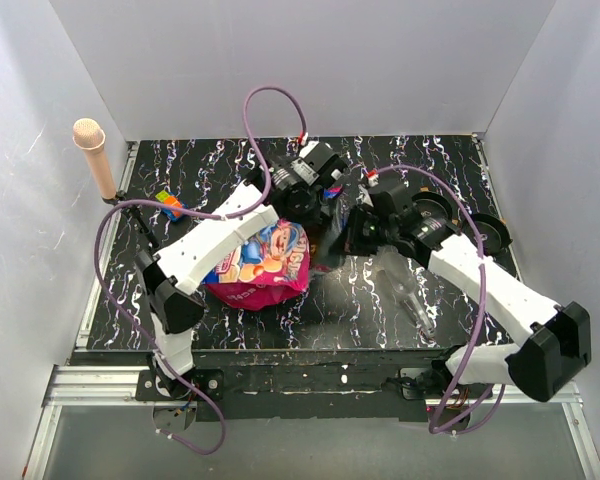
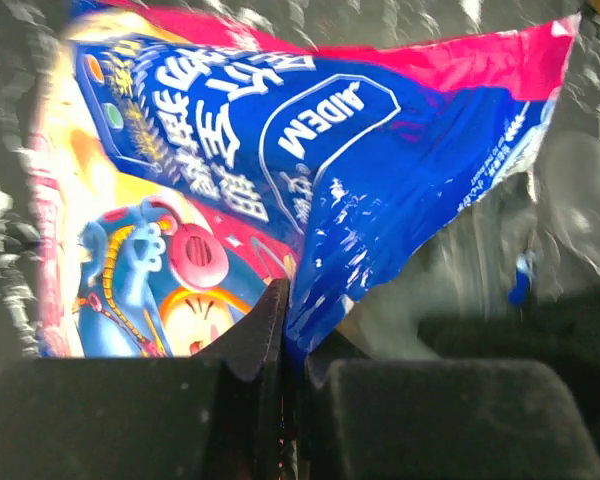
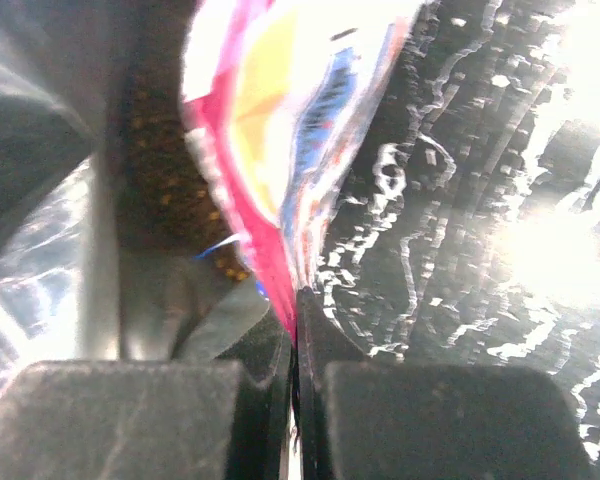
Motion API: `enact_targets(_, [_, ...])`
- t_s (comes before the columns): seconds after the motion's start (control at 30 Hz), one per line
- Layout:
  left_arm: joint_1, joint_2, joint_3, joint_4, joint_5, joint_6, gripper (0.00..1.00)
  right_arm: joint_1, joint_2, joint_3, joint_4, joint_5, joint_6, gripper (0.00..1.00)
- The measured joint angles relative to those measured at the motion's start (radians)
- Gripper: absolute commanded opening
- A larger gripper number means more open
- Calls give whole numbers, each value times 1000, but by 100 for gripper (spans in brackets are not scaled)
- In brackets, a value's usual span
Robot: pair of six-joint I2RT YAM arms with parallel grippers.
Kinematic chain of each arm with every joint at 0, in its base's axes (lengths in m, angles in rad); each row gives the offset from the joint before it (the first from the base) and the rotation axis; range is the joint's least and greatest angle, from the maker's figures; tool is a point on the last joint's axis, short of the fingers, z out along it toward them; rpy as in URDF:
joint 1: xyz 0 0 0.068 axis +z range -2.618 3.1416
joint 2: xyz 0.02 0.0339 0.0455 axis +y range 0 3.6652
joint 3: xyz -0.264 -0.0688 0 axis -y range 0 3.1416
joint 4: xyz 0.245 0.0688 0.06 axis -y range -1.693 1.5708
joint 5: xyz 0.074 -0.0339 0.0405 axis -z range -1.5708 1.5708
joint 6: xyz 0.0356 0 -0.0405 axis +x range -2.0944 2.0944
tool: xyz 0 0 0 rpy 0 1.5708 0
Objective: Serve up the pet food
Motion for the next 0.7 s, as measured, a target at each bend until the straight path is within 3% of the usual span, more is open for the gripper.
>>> enact_targets(0.13, [6,-47,-154,117,259,-17,0,-106,-110,-242,78,-38,-32,1])
enact_targets(0.2, [-21,-2,-191,179,370,-36,0,-229,-146,-442,140,-101,-35,1])
enact_targets(0.27, [-58,76,-180,200,428,-37,0,-291,-117,-526,153,-130,-47,1])
enact_targets(0.43, [-90,185,-176,199,483,-29,0,-319,-13,-514,158,-195,-92,1])
enact_targets(0.63, [17,49,-276,246,536,-52,0,-311,75,-364,115,-243,-119,1])
enact_targets(0.67, [31,32,-286,251,533,-53,0,-307,90,-332,103,-246,-123,4])
enact_targets(0.7, [48,11,-299,257,529,-54,0,-304,106,-299,89,-249,-129,12])
